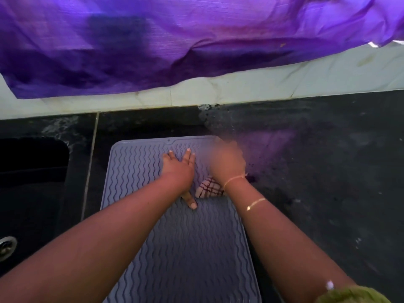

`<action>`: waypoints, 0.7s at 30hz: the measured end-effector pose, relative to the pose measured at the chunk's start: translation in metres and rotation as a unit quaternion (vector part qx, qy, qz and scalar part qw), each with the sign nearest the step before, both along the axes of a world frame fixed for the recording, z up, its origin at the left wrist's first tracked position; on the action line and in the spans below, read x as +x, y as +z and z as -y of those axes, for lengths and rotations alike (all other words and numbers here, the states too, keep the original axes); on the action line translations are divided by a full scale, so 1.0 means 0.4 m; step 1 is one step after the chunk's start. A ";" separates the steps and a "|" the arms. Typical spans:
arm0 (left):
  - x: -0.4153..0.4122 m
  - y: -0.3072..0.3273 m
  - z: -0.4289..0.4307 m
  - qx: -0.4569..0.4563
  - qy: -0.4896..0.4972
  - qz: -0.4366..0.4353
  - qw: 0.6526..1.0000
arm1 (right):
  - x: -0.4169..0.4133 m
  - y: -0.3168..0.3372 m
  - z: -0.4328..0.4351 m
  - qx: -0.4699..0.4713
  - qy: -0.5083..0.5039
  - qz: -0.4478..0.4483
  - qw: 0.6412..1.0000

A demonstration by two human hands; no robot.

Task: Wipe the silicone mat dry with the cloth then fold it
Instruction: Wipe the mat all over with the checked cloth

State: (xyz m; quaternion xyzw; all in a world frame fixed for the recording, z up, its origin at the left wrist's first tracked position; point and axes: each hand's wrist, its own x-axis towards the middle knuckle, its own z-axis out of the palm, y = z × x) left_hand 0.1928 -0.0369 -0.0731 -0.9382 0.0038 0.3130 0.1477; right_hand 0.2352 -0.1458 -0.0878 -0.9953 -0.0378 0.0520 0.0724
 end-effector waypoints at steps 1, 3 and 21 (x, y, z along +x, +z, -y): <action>-0.001 0.004 0.001 0.000 -0.001 0.000 1.000 | -0.029 0.000 0.013 -0.011 0.008 0.005 1.000; -0.003 0.011 0.003 -0.001 -0.001 0.001 1.000 | -0.090 -0.001 0.035 -0.033 0.020 0.014 0.999; 0.002 -0.015 -0.028 -0.057 0.005 0.027 0.998 | -0.079 -0.006 0.036 -0.006 0.069 0.022 0.997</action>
